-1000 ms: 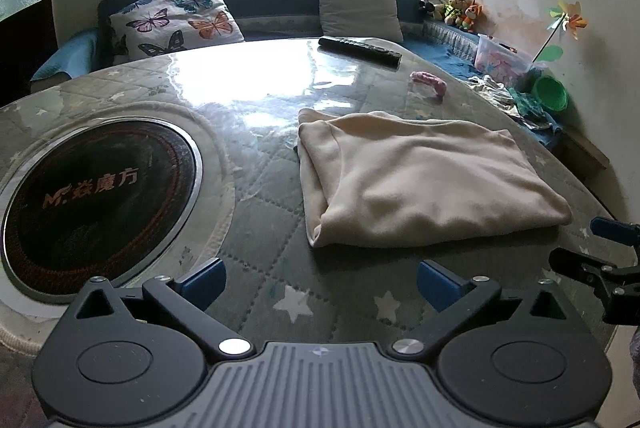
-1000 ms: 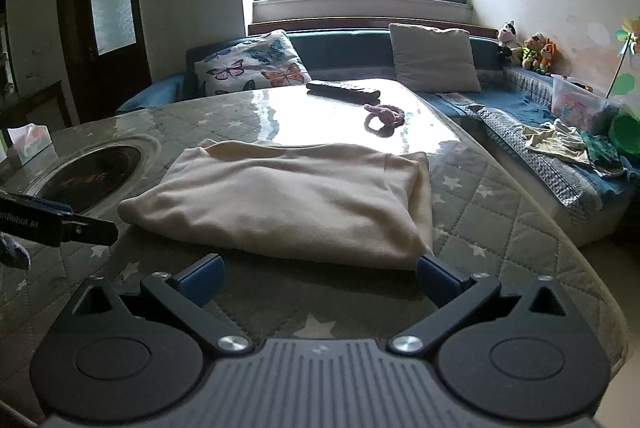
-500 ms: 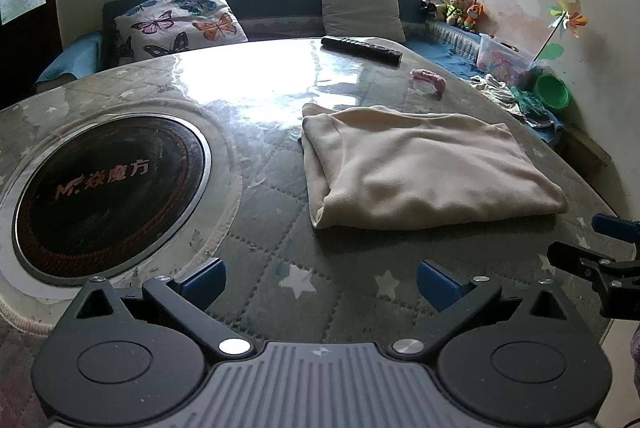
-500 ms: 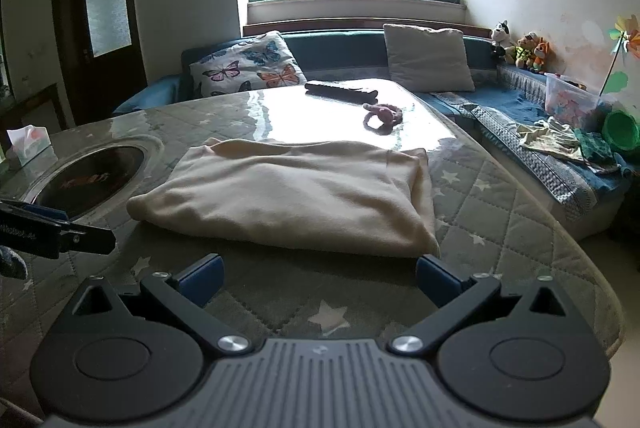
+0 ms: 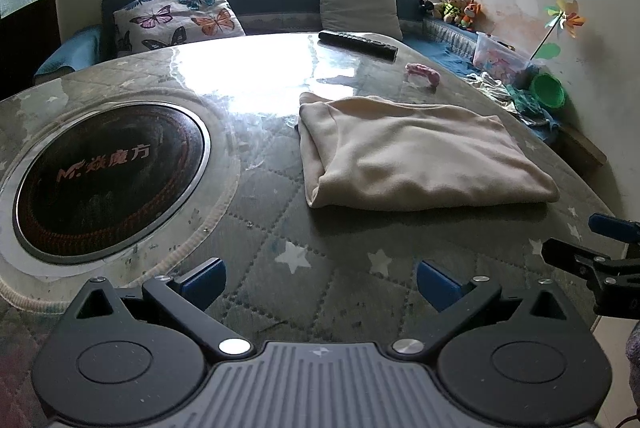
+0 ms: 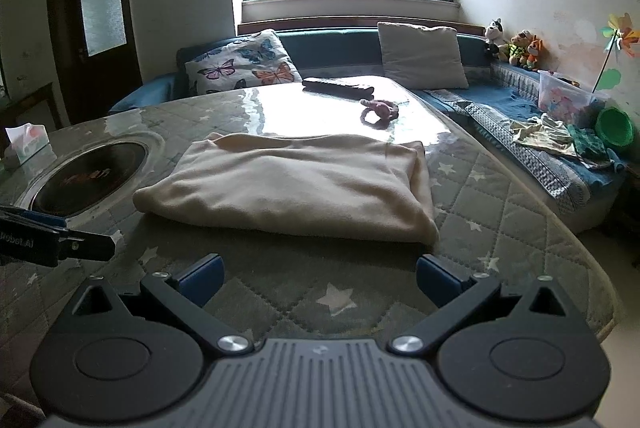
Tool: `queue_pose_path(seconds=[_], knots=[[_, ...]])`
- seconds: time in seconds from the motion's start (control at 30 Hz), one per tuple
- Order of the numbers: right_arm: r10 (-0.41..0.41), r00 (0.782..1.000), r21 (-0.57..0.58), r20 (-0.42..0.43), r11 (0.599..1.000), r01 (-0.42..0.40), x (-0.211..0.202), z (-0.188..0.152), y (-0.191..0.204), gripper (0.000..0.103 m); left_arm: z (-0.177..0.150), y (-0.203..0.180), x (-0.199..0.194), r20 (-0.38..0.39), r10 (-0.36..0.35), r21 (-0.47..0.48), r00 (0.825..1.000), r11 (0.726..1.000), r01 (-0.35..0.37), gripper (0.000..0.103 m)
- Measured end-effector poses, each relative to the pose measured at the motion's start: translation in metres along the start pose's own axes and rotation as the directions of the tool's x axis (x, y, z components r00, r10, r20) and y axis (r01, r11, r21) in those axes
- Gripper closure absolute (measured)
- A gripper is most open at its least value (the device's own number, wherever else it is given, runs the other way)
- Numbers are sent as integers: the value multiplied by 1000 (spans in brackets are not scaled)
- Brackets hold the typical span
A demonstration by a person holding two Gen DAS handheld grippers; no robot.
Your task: Fold clothes
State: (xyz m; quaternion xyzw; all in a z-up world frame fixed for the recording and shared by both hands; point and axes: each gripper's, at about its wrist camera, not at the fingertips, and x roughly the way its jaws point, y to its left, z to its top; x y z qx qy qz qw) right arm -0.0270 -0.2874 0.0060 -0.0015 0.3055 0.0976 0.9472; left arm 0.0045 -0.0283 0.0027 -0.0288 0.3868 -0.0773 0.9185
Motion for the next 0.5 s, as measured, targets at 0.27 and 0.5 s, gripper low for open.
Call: queue_pose_path(seconds=[0.27, 0.5], knots=[[-8, 1000, 8, 2, 1000, 8, -7, -4, 0, 0, -3, -2, -8, 11, -9, 6, 1000, 1000, 9, 0], [-10, 1000, 12, 2, 1000, 10, -10, -7, 1, 0, -5, -3, -13, 14, -21, 13, 1000, 1000, 21, 0]])
